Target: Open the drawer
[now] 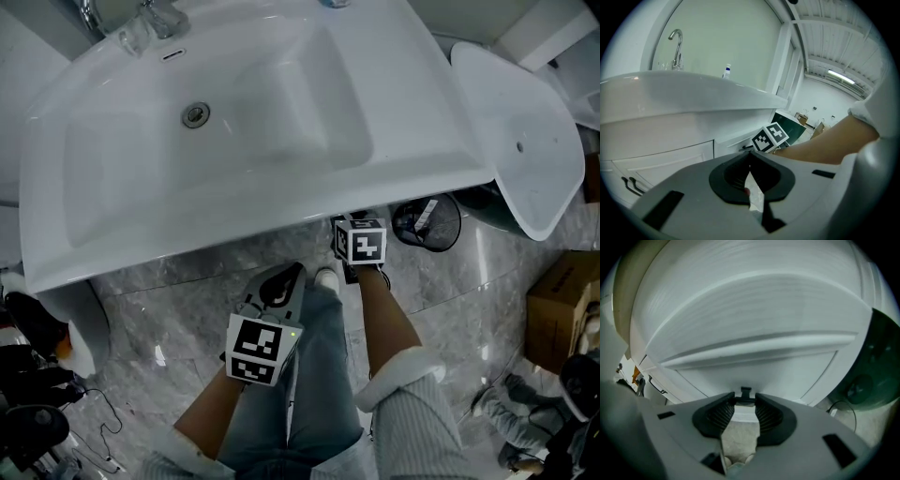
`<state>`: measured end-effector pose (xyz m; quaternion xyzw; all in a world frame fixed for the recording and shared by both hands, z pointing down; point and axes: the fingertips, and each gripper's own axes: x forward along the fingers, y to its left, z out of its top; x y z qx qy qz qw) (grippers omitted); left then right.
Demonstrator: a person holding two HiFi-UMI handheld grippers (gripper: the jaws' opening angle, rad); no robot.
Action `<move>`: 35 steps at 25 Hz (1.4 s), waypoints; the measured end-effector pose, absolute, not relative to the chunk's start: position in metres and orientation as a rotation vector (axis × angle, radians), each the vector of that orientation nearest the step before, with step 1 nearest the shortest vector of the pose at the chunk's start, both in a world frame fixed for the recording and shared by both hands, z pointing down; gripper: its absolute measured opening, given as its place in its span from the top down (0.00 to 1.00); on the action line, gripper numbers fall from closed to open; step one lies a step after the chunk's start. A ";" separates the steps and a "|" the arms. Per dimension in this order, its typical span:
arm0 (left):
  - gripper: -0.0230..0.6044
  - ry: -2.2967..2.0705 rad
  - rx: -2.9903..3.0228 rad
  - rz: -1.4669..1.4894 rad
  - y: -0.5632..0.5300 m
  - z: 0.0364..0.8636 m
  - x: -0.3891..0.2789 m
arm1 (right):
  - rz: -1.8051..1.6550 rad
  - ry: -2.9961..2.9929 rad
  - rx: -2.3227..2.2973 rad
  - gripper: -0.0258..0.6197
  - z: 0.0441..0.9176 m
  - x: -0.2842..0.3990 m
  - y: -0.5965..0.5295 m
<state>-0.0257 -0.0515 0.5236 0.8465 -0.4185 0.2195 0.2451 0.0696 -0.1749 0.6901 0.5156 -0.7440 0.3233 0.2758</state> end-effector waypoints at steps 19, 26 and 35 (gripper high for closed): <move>0.94 -1.081 2.349 0.623 -0.050 0.520 0.007 | 0.917 -1.976 1.472 0.74 0.685 0.074 -0.144; 0.94 -1.066 2.362 0.615 -0.047 0.519 0.013 | 0.927 -1.965 1.482 0.74 0.685 0.077 -0.124; 0.94 -1.065 2.365 0.598 -0.043 0.518 0.014 | 0.942 -1.949 1.497 0.74 0.689 0.084 -0.102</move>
